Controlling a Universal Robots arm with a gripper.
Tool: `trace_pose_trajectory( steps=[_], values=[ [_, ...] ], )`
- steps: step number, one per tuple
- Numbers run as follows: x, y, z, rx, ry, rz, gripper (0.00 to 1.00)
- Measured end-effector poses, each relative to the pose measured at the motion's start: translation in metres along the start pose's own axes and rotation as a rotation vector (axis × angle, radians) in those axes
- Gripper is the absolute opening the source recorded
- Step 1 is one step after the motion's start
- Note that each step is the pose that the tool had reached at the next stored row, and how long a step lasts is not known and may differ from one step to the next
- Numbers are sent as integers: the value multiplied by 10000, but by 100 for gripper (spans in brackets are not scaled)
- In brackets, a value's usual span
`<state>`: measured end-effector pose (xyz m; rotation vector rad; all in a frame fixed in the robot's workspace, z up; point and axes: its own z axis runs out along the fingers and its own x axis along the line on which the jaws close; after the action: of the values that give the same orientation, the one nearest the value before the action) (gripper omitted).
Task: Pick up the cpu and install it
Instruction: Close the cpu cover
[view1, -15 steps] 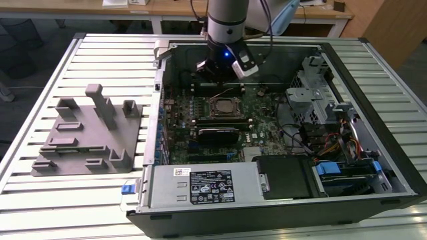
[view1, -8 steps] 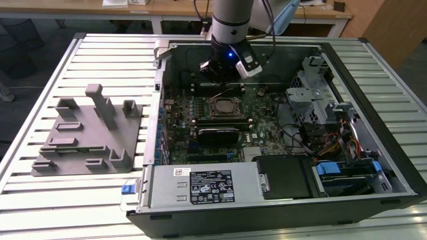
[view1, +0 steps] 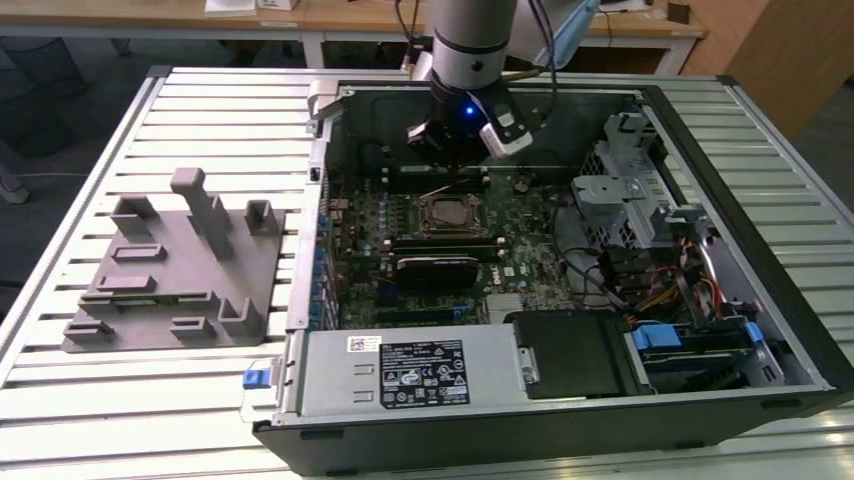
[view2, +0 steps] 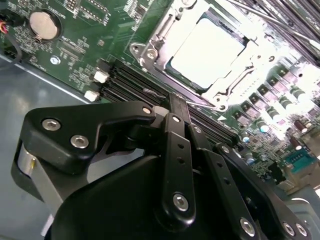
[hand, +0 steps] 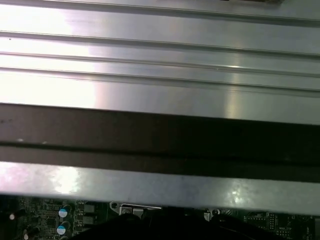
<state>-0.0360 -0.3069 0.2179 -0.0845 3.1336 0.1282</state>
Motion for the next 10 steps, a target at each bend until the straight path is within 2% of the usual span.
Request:
trace_pose_trajectory(
  steps=[10],
  values=[
    [-102, -7, 86, 7, 4, -1, 11]
  ],
)
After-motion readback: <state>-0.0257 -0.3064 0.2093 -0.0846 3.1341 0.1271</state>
